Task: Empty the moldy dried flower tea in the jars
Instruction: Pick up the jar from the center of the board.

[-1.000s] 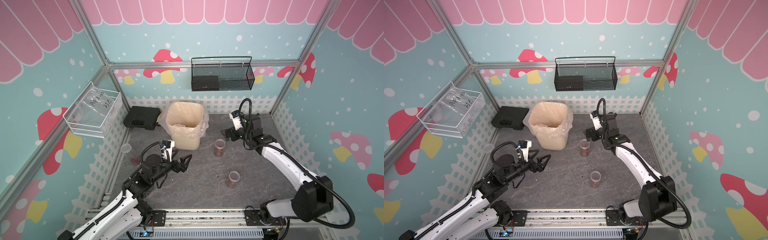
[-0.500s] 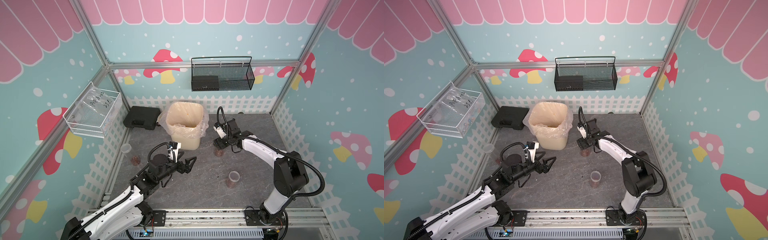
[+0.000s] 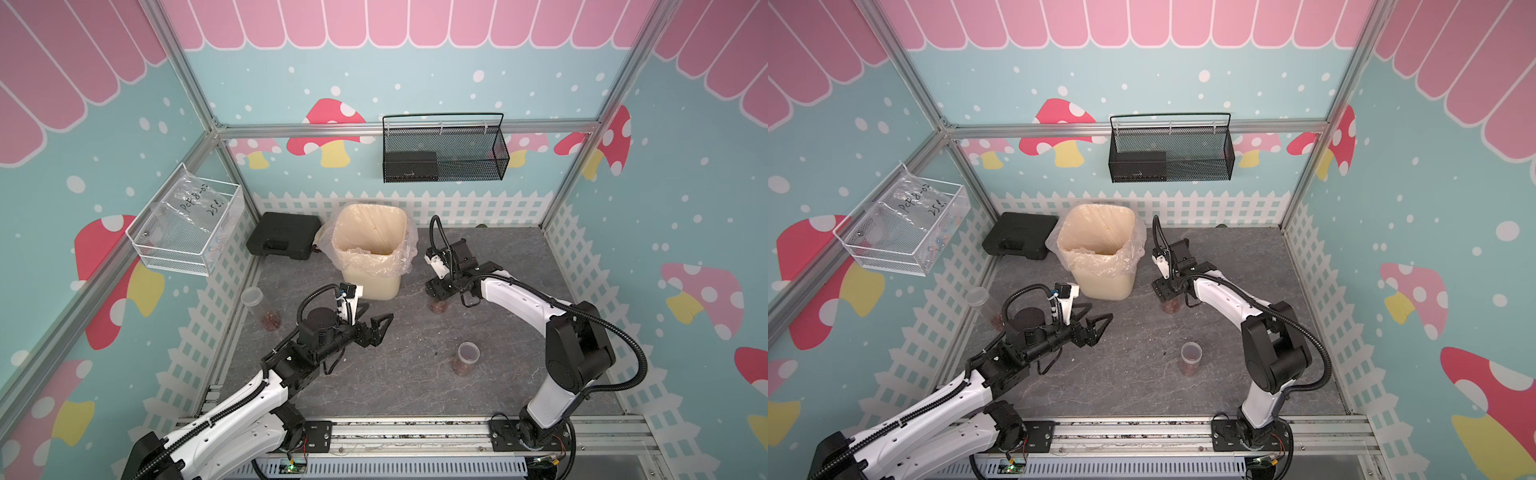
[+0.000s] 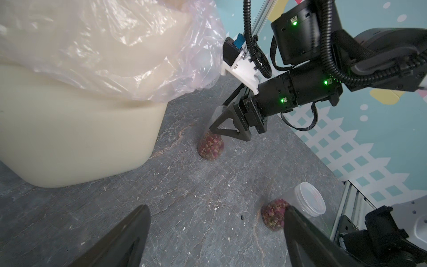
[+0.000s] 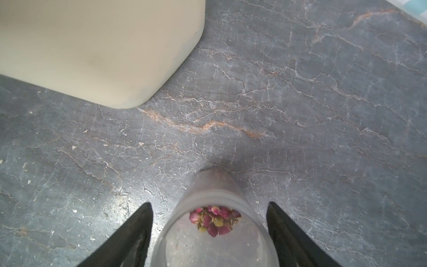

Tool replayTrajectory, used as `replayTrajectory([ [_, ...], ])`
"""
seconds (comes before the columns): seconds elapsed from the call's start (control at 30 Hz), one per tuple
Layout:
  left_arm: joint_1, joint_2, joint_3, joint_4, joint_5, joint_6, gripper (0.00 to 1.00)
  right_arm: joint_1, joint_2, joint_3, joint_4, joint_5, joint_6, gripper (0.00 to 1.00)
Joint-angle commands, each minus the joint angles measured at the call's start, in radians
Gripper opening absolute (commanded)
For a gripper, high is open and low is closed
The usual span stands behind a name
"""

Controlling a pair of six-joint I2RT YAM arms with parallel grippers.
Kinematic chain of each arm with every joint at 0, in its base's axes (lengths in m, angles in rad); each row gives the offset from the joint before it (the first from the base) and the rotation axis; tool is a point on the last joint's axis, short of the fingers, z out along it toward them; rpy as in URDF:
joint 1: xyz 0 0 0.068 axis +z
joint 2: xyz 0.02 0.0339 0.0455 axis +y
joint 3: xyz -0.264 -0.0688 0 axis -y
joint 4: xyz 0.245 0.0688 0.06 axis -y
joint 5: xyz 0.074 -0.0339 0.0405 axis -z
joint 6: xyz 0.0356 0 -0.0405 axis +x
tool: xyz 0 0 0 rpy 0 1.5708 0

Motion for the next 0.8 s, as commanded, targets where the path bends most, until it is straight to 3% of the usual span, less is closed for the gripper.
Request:
replayTrajectory([
  [0.0, -0.006, 0.007, -0.003, 0.006, -0.008, 0.019, 0.94, 0.007, -0.024, 0.016, -0.045, -0.003, -0.003, 0.82],
  [0.17, -0.005, 0.018, 0.000, 0.007, -0.009, 0.023, 0.94, 0.006, -0.042, 0.018, -0.087, 0.006, -0.001, 0.81],
  [0.63, -0.006, 0.015, -0.007, 0.006, -0.016, 0.031, 0.94, 0.006, -0.029, 0.049, -0.091, 0.032, -0.011, 0.53],
  [0.77, -0.006, 0.009, -0.014, 0.042, -0.008, 0.045, 0.99, 0.005, -0.099, 0.046, -0.099, 0.003, -0.021, 0.45],
])
